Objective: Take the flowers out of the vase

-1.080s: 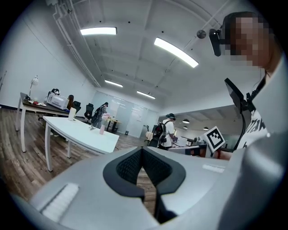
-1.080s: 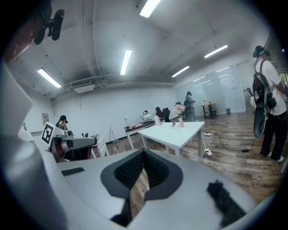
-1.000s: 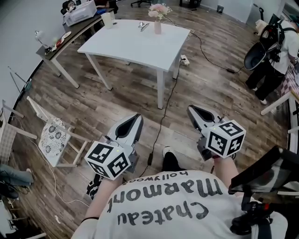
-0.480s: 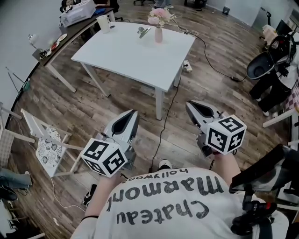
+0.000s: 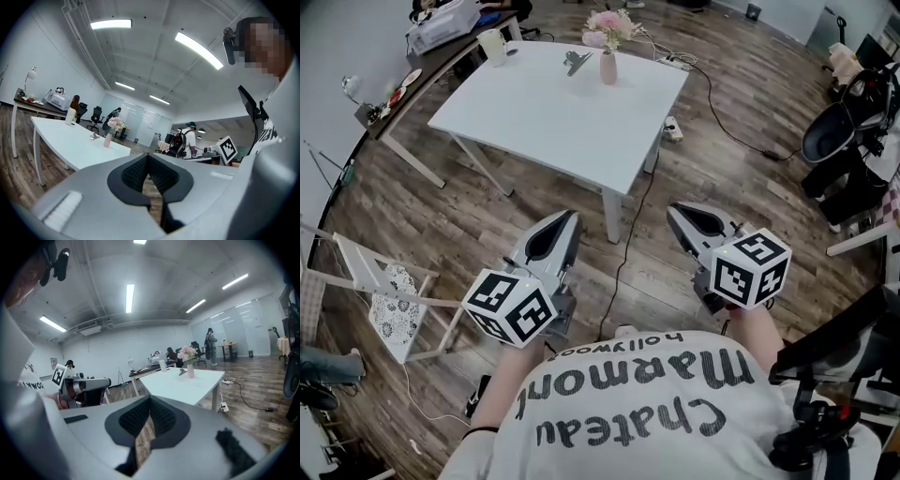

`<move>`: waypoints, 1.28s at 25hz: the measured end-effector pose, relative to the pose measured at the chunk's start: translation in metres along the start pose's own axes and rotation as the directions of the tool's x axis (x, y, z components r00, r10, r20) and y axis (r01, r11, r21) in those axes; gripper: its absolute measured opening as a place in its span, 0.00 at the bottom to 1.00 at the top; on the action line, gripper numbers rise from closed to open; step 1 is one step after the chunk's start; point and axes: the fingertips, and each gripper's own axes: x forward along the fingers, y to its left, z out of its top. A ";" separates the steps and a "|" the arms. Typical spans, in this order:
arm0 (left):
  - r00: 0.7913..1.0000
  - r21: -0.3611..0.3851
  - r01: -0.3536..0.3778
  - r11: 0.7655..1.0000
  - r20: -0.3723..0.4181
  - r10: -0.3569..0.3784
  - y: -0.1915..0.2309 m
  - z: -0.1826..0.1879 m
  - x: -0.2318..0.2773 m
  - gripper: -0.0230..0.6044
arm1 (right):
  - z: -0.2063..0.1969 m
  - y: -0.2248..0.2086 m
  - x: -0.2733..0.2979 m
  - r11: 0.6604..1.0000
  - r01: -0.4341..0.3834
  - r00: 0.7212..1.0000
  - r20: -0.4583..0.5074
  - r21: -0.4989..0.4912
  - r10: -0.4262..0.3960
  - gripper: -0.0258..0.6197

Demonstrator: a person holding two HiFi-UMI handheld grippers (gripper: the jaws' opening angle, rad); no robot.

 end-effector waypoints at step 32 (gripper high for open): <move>1.000 -0.028 -0.002 1.000 0.006 0.002 0.040 0.002 0.027 0.04 | 0.006 -0.029 0.056 0.999 -0.026 1.000 0.018 0.039 0.026 0.06</move>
